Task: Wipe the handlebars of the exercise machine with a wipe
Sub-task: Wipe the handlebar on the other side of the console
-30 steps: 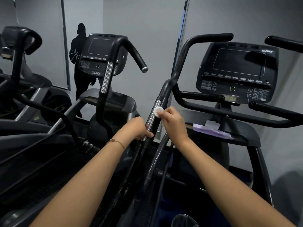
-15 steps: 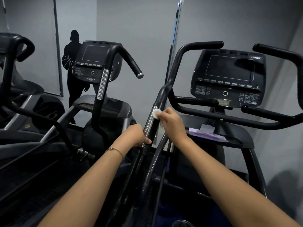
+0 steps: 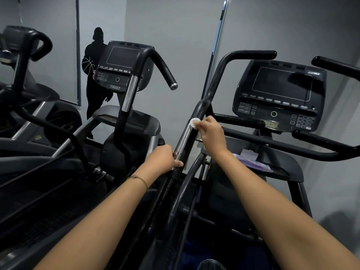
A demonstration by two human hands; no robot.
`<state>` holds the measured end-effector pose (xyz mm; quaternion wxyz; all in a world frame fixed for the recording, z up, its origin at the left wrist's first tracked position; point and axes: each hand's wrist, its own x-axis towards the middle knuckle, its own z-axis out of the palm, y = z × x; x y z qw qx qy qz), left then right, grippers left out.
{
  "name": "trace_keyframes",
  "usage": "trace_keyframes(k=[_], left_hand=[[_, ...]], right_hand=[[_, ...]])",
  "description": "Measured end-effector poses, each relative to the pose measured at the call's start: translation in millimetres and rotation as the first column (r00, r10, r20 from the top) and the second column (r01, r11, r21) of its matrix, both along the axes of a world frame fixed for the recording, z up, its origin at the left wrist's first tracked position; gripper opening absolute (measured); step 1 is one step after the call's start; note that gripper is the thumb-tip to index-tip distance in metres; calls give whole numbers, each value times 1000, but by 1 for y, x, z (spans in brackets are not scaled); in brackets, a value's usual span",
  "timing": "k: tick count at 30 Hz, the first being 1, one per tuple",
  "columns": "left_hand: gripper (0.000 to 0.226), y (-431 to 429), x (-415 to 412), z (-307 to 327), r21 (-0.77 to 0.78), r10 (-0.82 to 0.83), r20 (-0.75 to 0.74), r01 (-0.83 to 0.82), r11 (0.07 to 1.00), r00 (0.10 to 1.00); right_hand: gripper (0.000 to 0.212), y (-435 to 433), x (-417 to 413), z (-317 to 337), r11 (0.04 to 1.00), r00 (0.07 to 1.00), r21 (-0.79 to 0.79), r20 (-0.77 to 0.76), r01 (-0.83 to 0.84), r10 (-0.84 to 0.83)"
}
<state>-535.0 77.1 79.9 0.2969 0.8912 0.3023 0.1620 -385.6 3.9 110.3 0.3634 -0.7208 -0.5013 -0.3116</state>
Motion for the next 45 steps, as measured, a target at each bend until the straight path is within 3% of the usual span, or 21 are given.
trace_keyframes(k=[6, 9, 13, 17, 20, 22, 26, 28, 33, 35, 41, 45], left_hand=[[37, 1, -1, -1, 29, -18, 4, 18, 999, 1000], [38, 3, 0, 2, 32, -29, -6, 30, 999, 1000], [37, 2, 0, 2, 27, -30, 7, 30, 999, 1000], [33, 5, -4, -1, 6, -65, 31, 64, 998, 997], [53, 6, -14, -13, -80, -109, 50, 112, 990, 993], [47, 6, -19, -22, -90, -69, 76, 76, 993, 995], [32, 2, -20, -32, -81, 16, 139, -4, 997, 990], [29, 3, -19, -37, -88, 22, 167, -8, 996, 986], [42, 4, -17, -41, -90, 39, 197, -21, 996, 980], [46, 4, -18, -40, -84, 37, 183, -22, 996, 982], [45, 1, -25, -40, -157, 14, 227, 23, 987, 974], [42, 2, -26, -40, -133, -6, 236, 39, 990, 972]], right_hand=[[11, -16, -24, -45, 998, 996, 18, 63, -60, 59], [12, -14, -16, -35, 996, 994, -1, 67, -85, 85], [13, 5, 6, -5, 999, 999, 47, -30, 27, -26], [13, 0, -7, -24, 997, 1000, 82, 23, -3, 1], [17, -22, -30, -63, 993, 984, -41, 136, -110, 114], [22, -26, -30, -62, 982, 976, -122, 142, -146, 163], [16, -9, -14, -28, 998, 997, 2, 45, -60, 60], [14, -7, -16, -32, 999, 997, 26, 68, -36, 34], [31, -32, -40, -78, 981, 969, -142, 191, -131, 157], [27, -32, -35, -72, 972, 956, -190, 233, -136, 179], [16, -18, -36, -61, 998, 993, -13, 100, -60, 61], [18, -34, -55, -87, 979, 965, -172, 218, -111, 148]])
